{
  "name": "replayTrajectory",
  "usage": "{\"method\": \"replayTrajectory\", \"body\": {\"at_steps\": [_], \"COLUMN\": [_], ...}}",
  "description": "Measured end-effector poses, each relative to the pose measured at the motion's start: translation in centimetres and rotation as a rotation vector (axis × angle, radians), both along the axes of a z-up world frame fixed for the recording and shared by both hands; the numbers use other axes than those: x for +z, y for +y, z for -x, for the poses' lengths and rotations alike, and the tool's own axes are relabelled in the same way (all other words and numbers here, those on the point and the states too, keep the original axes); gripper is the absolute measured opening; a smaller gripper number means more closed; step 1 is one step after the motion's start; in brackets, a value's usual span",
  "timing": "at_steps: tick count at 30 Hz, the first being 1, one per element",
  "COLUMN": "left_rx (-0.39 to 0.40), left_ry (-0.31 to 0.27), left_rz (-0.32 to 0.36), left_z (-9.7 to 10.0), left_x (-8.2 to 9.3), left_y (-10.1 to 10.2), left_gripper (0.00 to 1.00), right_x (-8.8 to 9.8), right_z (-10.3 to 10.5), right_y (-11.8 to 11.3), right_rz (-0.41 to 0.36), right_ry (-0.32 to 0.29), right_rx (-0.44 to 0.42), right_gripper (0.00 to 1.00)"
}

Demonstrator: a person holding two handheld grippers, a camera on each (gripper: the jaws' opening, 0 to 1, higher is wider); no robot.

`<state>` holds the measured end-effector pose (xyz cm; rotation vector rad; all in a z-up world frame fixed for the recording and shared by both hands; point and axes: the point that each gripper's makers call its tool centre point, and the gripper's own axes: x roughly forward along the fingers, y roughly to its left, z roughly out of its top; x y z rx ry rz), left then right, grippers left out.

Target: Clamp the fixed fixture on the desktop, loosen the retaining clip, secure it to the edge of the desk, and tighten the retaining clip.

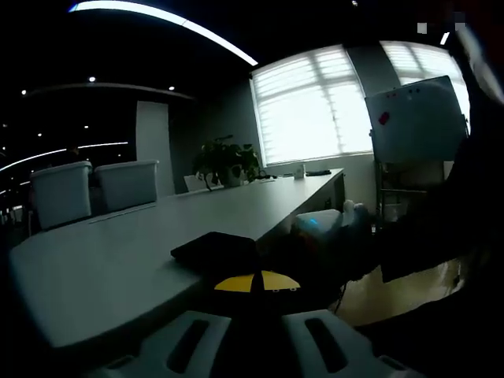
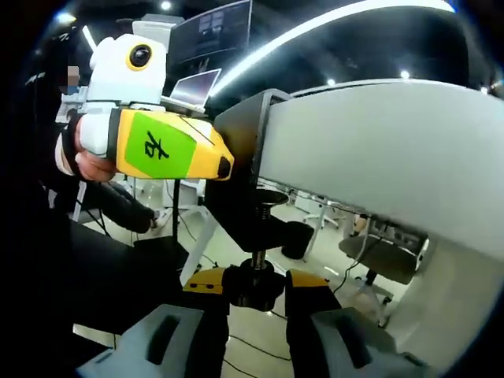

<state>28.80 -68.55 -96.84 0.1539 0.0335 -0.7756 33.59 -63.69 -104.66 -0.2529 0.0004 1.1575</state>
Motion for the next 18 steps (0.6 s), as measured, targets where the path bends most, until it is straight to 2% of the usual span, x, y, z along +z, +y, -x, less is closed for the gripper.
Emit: {"method": "replayTrajectory", "body": {"at_steps": [2, 6, 7, 8, 9, 13, 15, 17, 18], "left_rx": [0.000, 0.011, 0.012, 0.013, 0.012, 0.000, 0.002, 0.007, 0.008], "left_ry": [0.005, 0.007, 0.008, 0.012, 0.010, 0.010, 0.010, 0.010, 0.012], "left_rz": [0.003, 0.021, 0.026, 0.032, 0.031, 0.033, 0.036, 0.042, 0.048], "left_z": [0.0, 0.0, 0.0, 0.0, 0.0, 0.0, 0.0, 0.1, 0.1], "left_x": [0.0, 0.2, 0.3, 0.3, 0.3, 0.3, 0.3, 0.4, 0.5], "left_y": [0.0, 0.3, 0.3, 0.4, 0.4, 0.5, 0.5, 0.7, 0.9], "left_gripper": [0.01, 0.01, 0.01, 0.01, 0.01, 0.01, 0.01, 0.01, 0.01], "right_x": [0.2, 1.0, 1.1, 1.3, 0.6, -0.4, -0.7, -0.3, -0.3], "right_z": [-0.1, -0.6, -0.5, -0.2, -0.2, 0.5, 0.8, 1.2, 1.4], "right_y": [-0.6, -1.8, -2.1, -1.9, -2.3, -2.8, -2.8, -2.4, -1.8], "right_rz": [-0.004, -0.082, -0.128, -0.188, -0.182, -0.156, -0.157, -0.230, -0.240], "right_ry": [-0.003, -0.012, 0.019, 0.045, 0.058, 0.023, 0.039, 0.068, 0.082], "right_rx": [-0.074, -0.256, -0.306, -0.320, -0.377, -0.545, -0.613, -0.655, -0.657], "right_gripper": [0.29, 0.40, 0.43, 0.48, 0.52, 0.49, 0.50, 0.50, 0.51]}}
